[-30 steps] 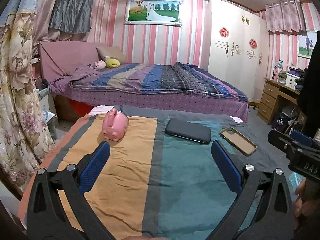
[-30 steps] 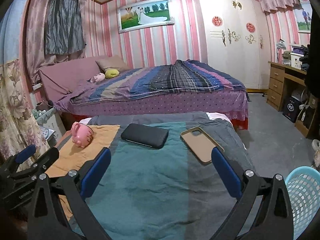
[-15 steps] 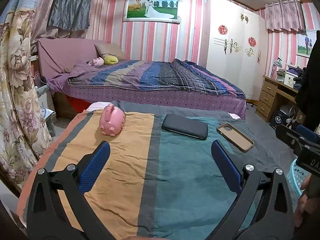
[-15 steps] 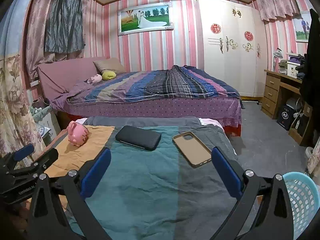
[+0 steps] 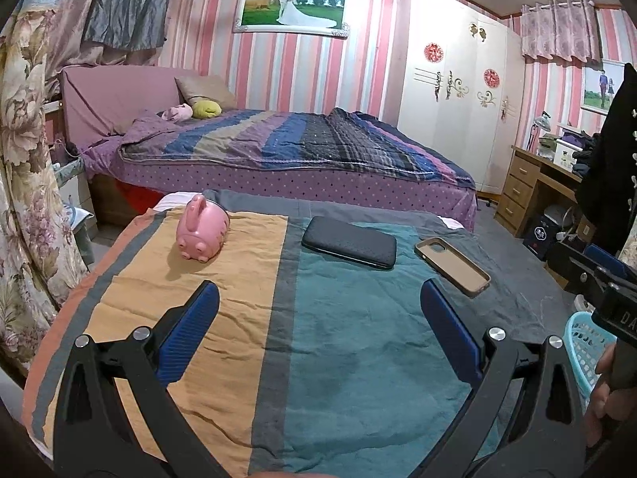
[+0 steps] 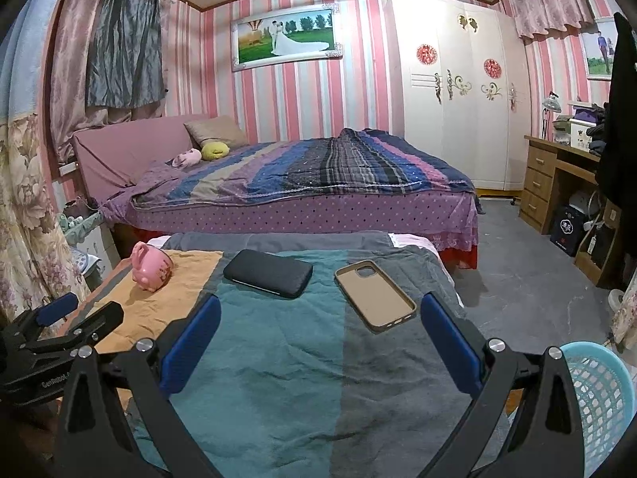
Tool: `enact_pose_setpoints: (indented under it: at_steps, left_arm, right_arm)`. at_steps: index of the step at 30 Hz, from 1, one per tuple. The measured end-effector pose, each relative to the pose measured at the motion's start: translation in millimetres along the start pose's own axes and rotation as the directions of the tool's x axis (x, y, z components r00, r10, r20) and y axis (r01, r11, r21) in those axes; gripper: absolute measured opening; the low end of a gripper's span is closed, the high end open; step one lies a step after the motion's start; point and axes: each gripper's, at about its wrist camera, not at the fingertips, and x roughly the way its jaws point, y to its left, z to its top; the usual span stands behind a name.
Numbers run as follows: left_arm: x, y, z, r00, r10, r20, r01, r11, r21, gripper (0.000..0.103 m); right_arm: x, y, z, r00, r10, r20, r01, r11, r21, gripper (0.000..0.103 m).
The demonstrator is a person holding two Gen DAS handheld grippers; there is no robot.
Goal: Collect trash
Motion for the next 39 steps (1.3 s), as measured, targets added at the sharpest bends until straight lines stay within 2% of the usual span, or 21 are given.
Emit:
enact_pose_setpoints:
  at_steps: [39]
  left_arm:
    - [-4.1,7.1,4.2,0.999,0.03,0.01,-0.03,0.999,-0.026,0.098]
  right_arm:
    - [-1.7,1.5,-0.8,1.0,0.003,-0.001,-0.003,1.0,-0.027,0.098]
